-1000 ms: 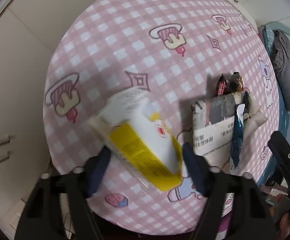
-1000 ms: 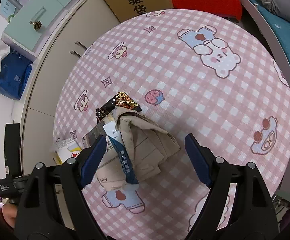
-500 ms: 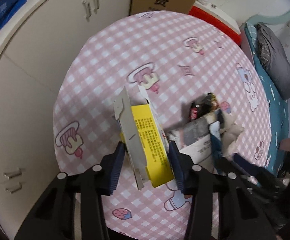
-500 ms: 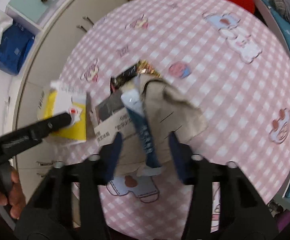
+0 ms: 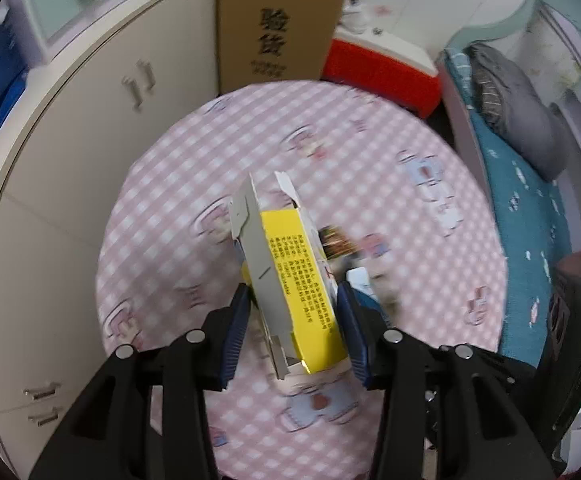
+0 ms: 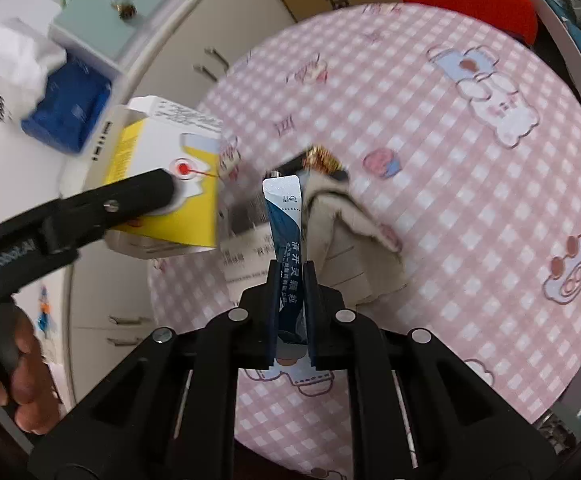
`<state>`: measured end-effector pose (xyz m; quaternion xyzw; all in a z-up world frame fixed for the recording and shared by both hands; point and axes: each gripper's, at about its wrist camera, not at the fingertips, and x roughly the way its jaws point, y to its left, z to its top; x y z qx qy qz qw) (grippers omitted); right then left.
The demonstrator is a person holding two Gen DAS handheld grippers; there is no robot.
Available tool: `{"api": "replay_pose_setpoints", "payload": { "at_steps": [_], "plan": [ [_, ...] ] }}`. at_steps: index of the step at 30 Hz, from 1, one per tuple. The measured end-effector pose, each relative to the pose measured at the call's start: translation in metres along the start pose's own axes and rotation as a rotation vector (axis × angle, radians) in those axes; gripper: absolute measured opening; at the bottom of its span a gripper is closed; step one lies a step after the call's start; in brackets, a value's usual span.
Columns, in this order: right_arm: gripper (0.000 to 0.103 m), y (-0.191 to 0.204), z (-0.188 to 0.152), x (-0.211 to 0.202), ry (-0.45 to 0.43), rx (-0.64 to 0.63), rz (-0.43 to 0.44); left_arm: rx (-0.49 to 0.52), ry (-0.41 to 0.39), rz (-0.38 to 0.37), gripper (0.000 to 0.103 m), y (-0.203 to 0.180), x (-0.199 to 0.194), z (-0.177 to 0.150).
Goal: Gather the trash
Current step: 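Carry both items over the bucket and open both grippers to drop them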
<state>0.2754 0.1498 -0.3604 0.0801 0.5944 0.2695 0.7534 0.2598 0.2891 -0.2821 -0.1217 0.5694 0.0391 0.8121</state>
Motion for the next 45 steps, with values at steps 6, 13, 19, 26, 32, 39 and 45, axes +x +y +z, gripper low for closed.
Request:
{"api": "replay_pose_setpoints", "payload": {
  "at_steps": [6,13,19,26,32,39,45],
  "plan": [
    [0.011,-0.043,0.015,-0.051,-0.105,0.076,0.015,0.093,-0.039,-0.042,0.044,-0.064,-0.009,0.017],
    [0.011,-0.136,0.027,-0.125,-0.216,0.194,-0.046,0.173,-0.045,-0.108,0.044,-0.16,0.0,0.038],
    [0.011,-0.235,0.032,-0.193,-0.267,0.271,-0.124,0.241,-0.031,-0.186,0.044,-0.275,0.018,0.051],
    [0.012,-0.325,0.05,-0.233,-0.28,0.306,-0.123,0.301,-0.012,-0.22,0.044,-0.38,0.041,0.058],
    [0.062,-0.37,0.059,-0.238,-0.278,0.33,-0.122,0.29,0.025,-0.19,0.045,-0.421,0.065,0.066],
    [0.062,-0.399,0.058,-0.247,-0.27,0.352,-0.085,0.302,0.062,-0.169,0.045,-0.447,0.083,0.069],
    [0.062,-0.413,0.059,-0.257,-0.282,0.368,-0.081,0.323,0.069,-0.163,0.045,-0.465,0.086,0.069]
  ]
}}
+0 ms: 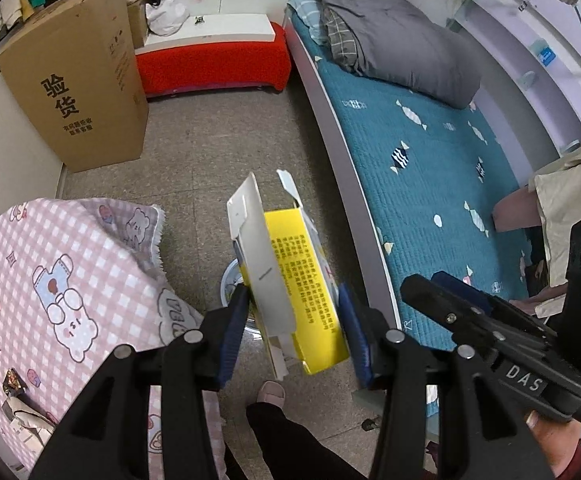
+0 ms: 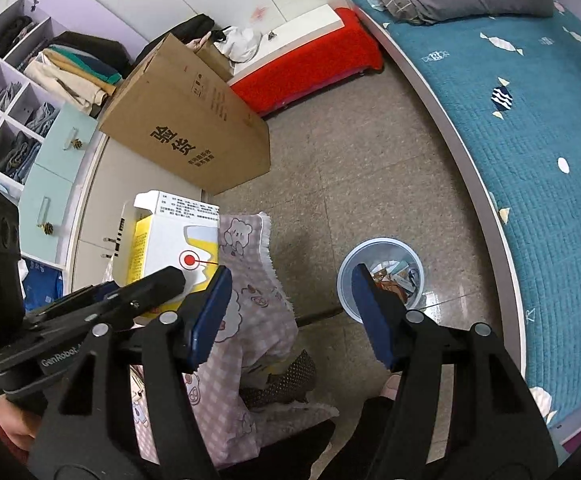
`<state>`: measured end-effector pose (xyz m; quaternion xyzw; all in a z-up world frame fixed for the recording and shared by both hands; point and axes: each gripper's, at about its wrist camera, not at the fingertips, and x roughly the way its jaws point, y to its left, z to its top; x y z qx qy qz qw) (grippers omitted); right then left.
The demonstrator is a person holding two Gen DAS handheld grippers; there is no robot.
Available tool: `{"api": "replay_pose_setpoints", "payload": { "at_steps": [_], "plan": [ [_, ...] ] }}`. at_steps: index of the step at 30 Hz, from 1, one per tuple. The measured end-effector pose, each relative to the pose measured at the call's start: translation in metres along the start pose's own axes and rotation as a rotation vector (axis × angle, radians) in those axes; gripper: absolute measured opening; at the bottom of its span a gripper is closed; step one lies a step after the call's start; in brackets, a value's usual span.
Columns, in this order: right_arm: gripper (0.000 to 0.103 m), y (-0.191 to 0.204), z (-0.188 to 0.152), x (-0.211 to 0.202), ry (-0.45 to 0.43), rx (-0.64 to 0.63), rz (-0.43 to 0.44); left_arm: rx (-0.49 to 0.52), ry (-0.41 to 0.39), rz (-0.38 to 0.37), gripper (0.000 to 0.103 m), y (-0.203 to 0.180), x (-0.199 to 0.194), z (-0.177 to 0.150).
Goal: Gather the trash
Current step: 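Carry both items over the bucket and open both grippers to drop them, then move both open grippers back over the table toward the remaining trash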
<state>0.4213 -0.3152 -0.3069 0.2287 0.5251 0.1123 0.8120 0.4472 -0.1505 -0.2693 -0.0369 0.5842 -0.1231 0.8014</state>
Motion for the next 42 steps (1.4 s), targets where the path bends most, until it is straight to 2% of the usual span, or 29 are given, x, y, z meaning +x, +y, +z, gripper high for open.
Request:
{"api": "replay_pose_setpoints", "payload": {
  "at_steps": [12,20,22,23,35,42],
  "plan": [
    [0.065,-0.013,0.0,-0.022,-0.076,0.037,-0.011,0.053,0.005,-0.003,0.046,-0.022,0.004,0.008],
    [0.071,-0.016,-0.003,-0.04,-0.16,0.063,-0.029,0.07,-0.036,-0.013,0.051,-0.029,-0.003,0.015],
    [0.071,-0.017,-0.006,-0.044,-0.171,0.073,-0.035,0.068,-0.074,0.0,0.076,-0.029,-0.006,0.016],
    [0.071,-0.018,-0.007,-0.044,-0.171,0.075,-0.038,0.065,-0.089,0.009,0.078,-0.029,-0.008,0.016],
    [0.072,-0.001,-0.027,-0.044,-0.158,0.067,-0.057,0.02,-0.076,0.007,0.078,-0.009,-0.021,-0.007],
    [0.072,0.025,-0.049,-0.041,-0.154,0.051,-0.064,0.011,-0.094,0.0,0.078,0.016,-0.042,-0.029]
  ]
}}
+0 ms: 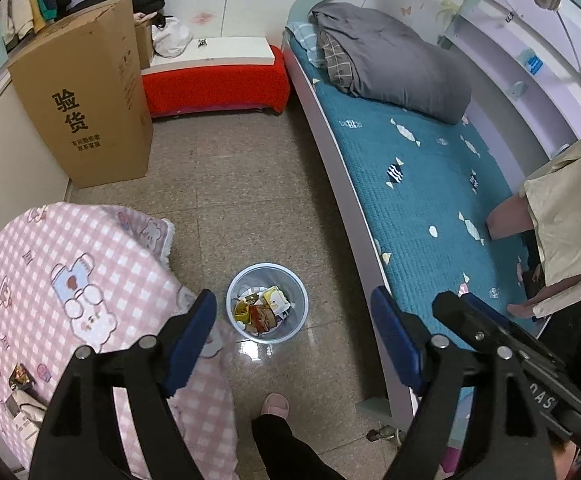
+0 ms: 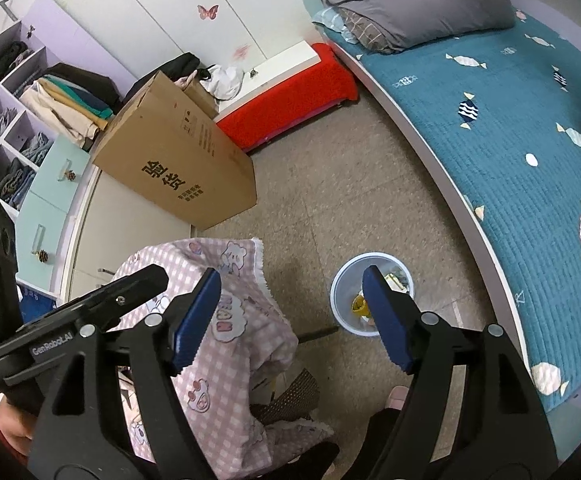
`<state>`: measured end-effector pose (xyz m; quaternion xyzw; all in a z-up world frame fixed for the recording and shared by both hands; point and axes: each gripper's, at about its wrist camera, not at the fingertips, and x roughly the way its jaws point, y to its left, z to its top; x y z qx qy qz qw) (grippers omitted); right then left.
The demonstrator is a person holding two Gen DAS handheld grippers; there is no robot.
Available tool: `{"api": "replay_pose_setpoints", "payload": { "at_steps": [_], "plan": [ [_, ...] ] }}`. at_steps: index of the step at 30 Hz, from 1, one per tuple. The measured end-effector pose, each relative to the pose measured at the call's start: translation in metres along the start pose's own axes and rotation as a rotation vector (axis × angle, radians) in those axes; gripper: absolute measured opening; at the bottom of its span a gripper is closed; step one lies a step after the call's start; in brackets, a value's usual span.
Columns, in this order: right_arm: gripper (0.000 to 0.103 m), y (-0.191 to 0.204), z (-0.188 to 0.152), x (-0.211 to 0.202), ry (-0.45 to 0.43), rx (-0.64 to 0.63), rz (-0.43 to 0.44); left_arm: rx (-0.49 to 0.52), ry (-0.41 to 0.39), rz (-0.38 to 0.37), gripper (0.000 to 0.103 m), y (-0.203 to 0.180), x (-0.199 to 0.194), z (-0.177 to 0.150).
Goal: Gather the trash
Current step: 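Move both open grippers back over the table toward the remaining trash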
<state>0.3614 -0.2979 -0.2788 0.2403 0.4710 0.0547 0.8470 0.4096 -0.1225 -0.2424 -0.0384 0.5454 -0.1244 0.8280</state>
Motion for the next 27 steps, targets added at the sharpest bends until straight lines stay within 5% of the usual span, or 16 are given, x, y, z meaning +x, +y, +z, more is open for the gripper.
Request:
{"api": "replay_pose_setpoints", "payload": {
  "at_steps": [12,21,27],
  "plan": [
    [0.073,0.095,-0.086,0.007,0.019,-0.022,-0.005,-0.014,0.001,-0.013,0.078,0.095,-0.053,-0.06],
    [0.074,0.185,-0.167,0.046,0.09,-0.057,0.029,-0.095,0.007,0.05,0.078,0.226,-0.099,-0.121],
    [0.074,0.247,-0.209,0.085,0.183,-0.14,0.052,-0.235,0.037,0.113,0.078,0.321,-0.121,-0.156]
  ]
}}
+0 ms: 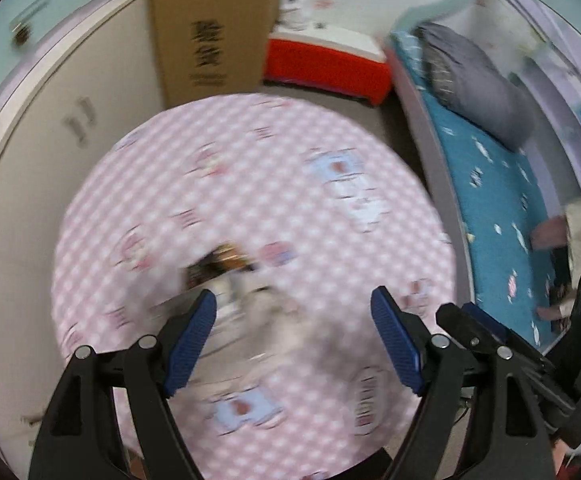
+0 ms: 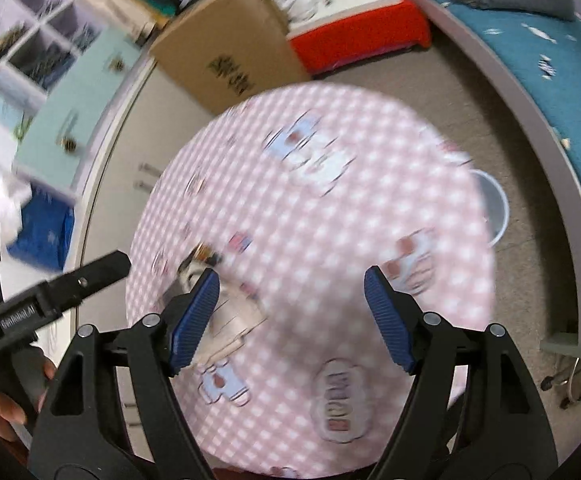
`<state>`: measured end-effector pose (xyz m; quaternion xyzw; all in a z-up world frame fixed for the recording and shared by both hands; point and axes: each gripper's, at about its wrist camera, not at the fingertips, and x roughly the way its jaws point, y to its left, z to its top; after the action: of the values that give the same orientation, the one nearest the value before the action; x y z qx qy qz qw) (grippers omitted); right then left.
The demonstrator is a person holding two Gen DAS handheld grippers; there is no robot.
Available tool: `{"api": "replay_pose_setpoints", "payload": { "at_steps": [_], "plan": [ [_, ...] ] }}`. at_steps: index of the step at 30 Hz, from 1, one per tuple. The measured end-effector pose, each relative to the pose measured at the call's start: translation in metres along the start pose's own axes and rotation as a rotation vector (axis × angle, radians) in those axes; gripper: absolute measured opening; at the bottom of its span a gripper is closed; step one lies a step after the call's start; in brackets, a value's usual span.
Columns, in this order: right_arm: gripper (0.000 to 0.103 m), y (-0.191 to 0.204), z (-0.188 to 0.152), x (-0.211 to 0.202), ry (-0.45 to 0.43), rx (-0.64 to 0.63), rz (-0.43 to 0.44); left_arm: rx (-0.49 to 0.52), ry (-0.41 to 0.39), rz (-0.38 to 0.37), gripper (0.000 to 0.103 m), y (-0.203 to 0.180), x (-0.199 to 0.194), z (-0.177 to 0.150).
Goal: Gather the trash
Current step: 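Move both open grippers back over the table toward the remaining trash, then grasp the newspaper bundle with the right gripper while the left grasps the black snack bag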
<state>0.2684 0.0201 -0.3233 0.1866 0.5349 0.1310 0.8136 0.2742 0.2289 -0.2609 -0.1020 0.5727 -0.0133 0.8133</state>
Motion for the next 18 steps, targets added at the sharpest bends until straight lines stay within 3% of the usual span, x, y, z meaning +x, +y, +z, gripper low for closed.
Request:
{"api": "replay_pose_setpoints", "payload": {
  "at_steps": [8,18],
  "plan": [
    [0.075,0.049,-0.016,0.055,0.11,-0.1,-0.006,-0.124,0.029,0.047,0.078,0.076,0.003,-0.015],
    [0.077,0.093,-0.01,0.127,0.215,-0.248,0.0,-0.195,0.07,0.1,0.078,0.118,0.017,-0.018]
  ]
}}
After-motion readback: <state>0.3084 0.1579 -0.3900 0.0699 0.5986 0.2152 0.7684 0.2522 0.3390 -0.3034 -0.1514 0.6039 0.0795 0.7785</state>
